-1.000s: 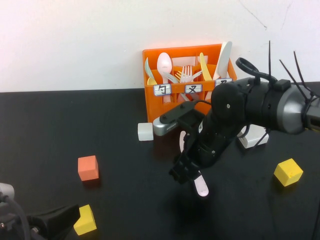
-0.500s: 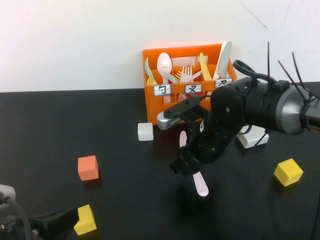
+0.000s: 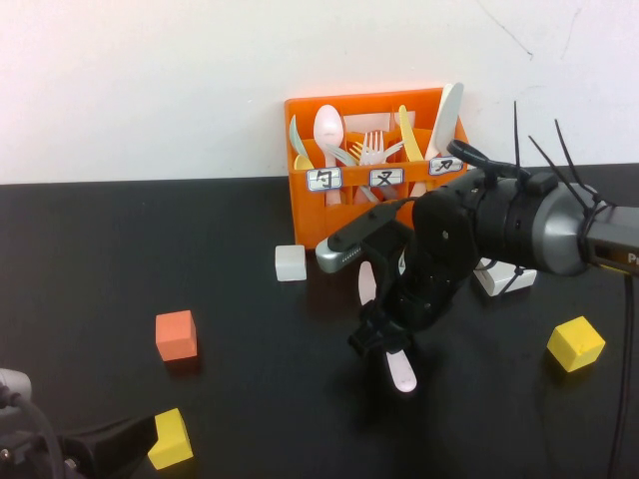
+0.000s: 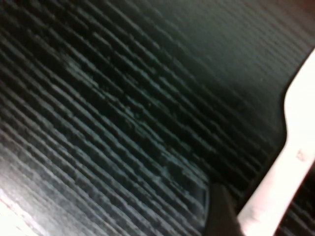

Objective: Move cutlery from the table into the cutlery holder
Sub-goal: Pick up the knife

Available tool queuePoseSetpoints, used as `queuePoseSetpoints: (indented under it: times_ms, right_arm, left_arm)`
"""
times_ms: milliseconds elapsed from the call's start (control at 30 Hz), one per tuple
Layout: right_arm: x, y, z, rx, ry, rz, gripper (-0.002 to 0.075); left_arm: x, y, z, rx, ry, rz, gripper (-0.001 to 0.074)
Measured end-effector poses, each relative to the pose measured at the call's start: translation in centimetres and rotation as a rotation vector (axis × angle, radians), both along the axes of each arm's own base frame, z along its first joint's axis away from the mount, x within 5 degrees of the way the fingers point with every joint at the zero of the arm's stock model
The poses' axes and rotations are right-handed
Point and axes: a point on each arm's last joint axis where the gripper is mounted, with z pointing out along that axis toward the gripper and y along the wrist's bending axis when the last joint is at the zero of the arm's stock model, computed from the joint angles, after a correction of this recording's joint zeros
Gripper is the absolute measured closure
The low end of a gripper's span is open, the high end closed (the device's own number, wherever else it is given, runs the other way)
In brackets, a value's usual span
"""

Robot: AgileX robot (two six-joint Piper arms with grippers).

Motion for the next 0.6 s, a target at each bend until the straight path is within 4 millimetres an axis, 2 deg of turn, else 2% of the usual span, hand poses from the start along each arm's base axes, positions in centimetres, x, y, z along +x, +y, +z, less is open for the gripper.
queuePoseSetpoints:
  times_ms: [467,533,600]
  right_arm:
    - [0.24,-0.01,-0.11,-0.029,-0.017,0.052,0.0336]
    - [0.2,-0.03,-0.12,-0.034,-0.016,0.062,0.0359]
    - [0.2,-0.04,-0.09,-0.039,-0.017,0.08,0.0414]
  left_arm:
    - [0.01,-0.01,0.03,-0.002,-0.003,0.0,0.0736]
    - [0.01,-0.01,0.03,-0.002,-0.003,0.0,0.0736]
    - [0.01,-0.01,0.04,-0.003,-0.004,-0.001,0.0736]
